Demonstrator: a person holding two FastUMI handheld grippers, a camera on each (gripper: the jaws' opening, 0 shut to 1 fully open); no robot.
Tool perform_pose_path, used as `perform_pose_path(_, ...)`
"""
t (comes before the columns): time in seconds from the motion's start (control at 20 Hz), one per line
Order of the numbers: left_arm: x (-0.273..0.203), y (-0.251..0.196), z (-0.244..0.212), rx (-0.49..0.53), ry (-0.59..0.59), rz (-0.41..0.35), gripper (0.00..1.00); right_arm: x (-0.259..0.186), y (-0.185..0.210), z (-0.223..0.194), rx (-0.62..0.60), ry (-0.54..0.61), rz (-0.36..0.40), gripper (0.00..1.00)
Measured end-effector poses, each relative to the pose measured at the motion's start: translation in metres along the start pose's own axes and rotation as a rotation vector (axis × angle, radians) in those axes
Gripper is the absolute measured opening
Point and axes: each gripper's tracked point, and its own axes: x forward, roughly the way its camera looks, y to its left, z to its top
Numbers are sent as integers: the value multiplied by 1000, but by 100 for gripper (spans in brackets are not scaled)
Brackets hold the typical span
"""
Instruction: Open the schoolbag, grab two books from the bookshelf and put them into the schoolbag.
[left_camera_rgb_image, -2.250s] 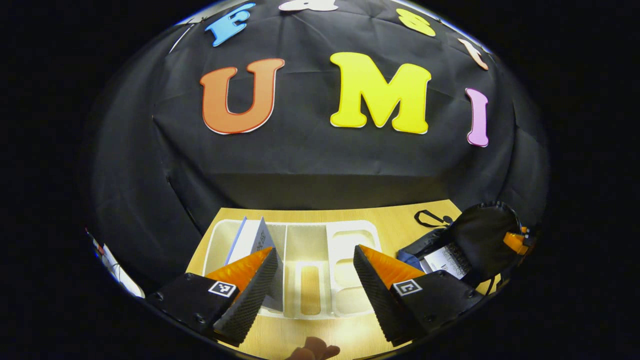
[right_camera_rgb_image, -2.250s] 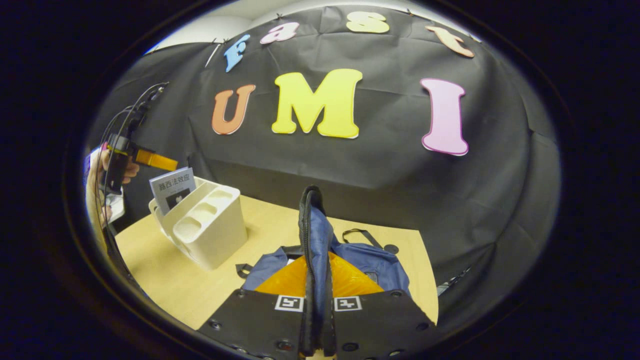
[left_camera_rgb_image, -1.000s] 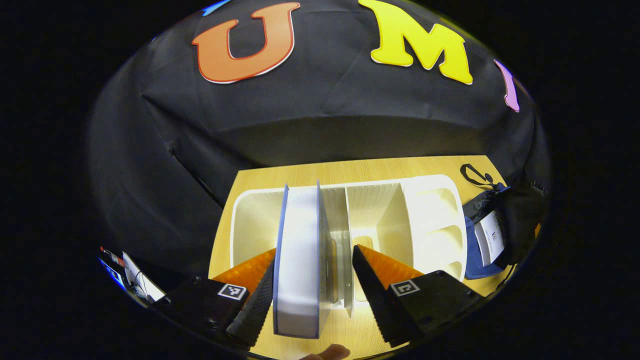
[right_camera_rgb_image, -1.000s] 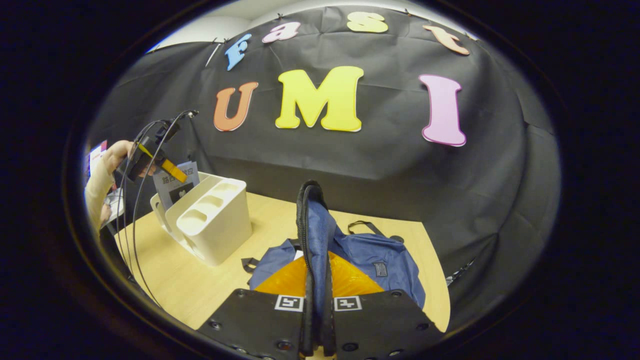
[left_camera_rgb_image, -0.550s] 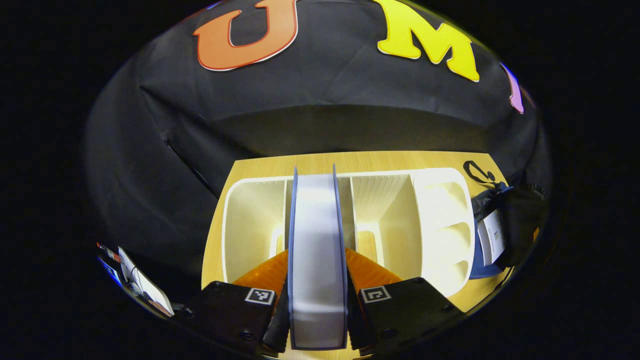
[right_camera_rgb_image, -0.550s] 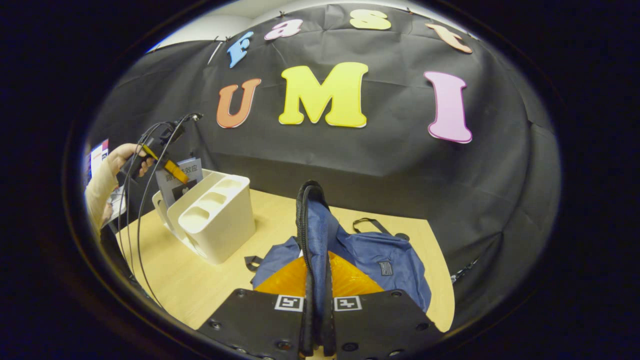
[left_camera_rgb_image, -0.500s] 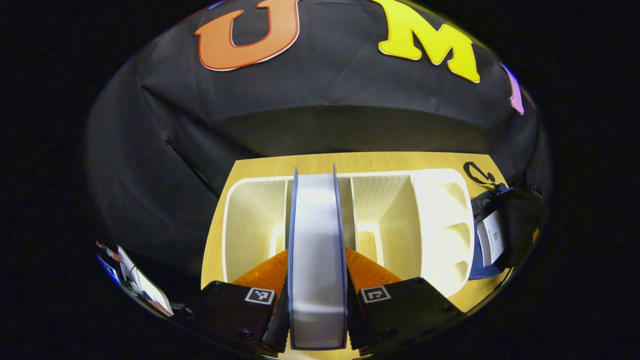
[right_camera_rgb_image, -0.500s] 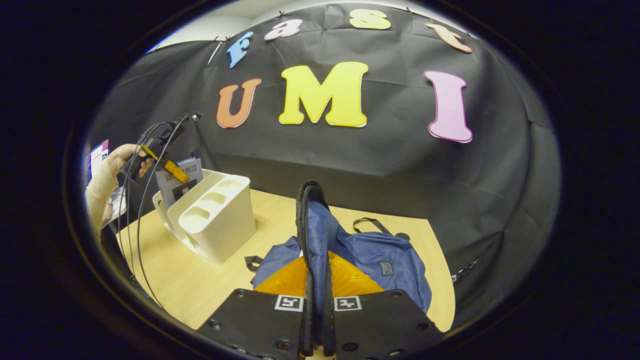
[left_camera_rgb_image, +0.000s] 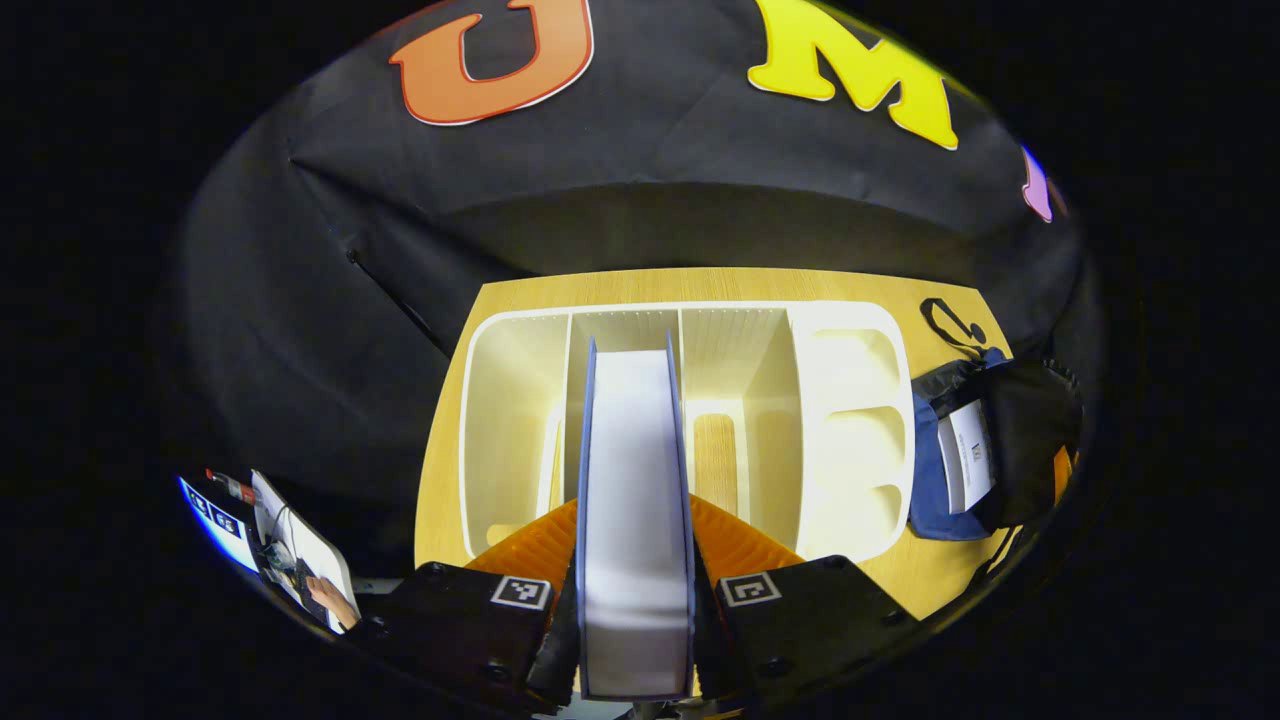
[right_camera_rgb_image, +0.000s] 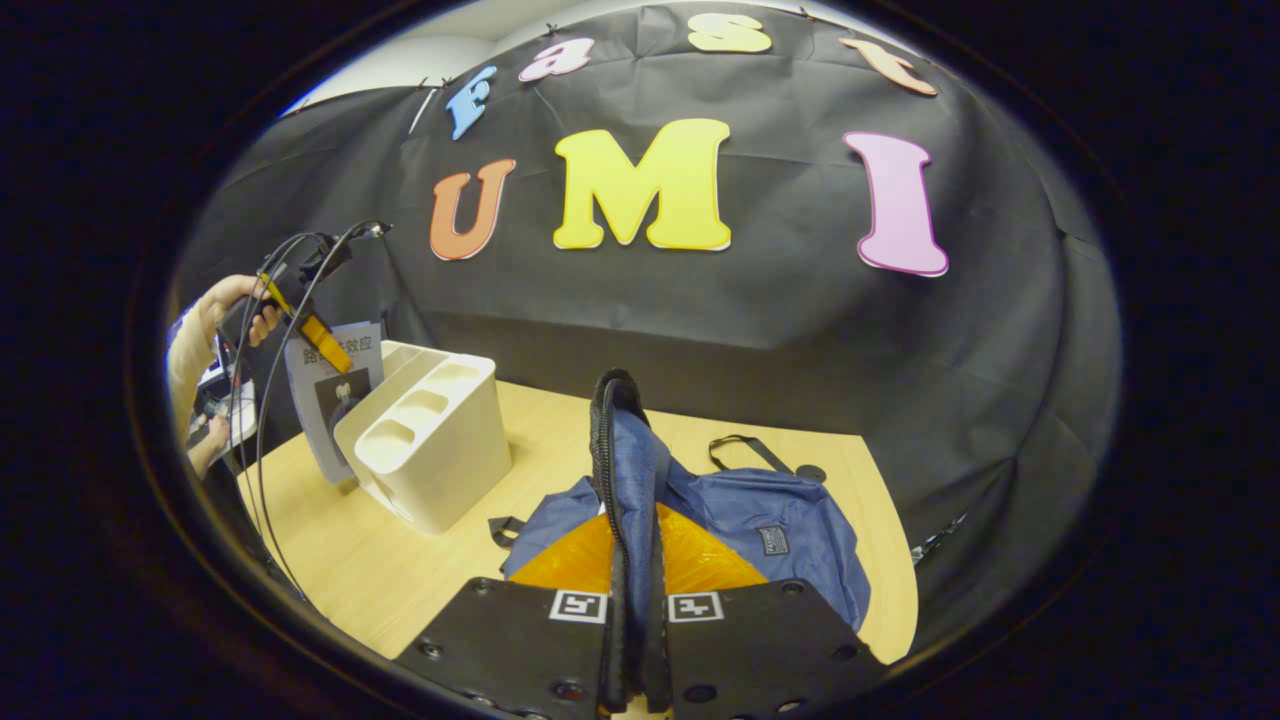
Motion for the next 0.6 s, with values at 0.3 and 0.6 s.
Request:
perform_pose_path(0.3, -81, 7, 6, 66, -84, 115, 47, 6, 0, 2, 62, -31, 49, 7)
perform_pose_path(0.6, -140, -38, 11, 80, -205, 103, 51, 6, 1, 2, 56, -41, 65, 7)
